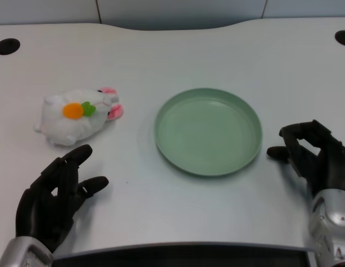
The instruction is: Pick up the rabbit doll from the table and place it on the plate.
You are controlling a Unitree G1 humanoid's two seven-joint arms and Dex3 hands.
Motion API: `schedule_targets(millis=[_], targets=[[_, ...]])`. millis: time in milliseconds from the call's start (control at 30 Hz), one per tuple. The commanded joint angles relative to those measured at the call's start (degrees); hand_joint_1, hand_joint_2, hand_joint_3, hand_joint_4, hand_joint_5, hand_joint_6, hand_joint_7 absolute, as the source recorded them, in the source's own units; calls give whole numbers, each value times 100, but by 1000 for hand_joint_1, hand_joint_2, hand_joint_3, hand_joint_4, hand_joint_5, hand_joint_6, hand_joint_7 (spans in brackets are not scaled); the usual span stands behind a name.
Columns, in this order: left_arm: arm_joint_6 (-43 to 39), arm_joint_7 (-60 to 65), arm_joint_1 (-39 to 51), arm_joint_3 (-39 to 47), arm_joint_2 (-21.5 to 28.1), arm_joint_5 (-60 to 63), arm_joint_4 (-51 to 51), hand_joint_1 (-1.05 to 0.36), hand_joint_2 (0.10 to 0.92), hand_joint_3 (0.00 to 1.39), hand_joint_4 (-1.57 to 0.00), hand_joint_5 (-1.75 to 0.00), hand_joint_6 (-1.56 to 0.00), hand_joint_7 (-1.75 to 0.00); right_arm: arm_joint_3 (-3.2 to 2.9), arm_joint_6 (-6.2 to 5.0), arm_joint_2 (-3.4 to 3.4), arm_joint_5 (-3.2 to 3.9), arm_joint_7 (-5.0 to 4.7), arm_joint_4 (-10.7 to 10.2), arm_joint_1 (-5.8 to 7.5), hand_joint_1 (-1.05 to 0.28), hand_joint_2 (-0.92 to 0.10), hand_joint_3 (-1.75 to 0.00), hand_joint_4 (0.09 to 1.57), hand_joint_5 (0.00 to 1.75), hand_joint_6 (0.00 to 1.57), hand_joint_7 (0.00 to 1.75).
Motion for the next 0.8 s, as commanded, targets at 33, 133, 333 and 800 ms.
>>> schedule_targets(millis=[33, 133, 333, 800], targets=[[10, -11, 5, 10, 22, -6, 58, -571, 921, 509, -328, -1321, -504, -513, -2, 15, -10, -2, 5, 7, 23, -739, -921, -216, 828, 843, 681, 1332], [-76, -92, 11, -18, 53, 29, 86, -577, 921, 519, -316, -1317, -494, -516, -4, 31, -10, 5, 11, 7, 17, -737, -921, -214, 821, 835, 680, 1331], [-52, -81, -8, -10, 56, 40, 94, -588, 921, 505, -310, -1319, -483, -525, -29, -30, -9, 44, 63, 70, 3, -737, -921, -209, 833, 835, 683, 1323], [-797, -371, 47, -126, 61, 260, 167, -622, 921, 411, -322, -1321, -436, -548, -43, 5, 15, 72, 78, 43, 0, -741, -921, -202, 852, 842, 700, 1322]])
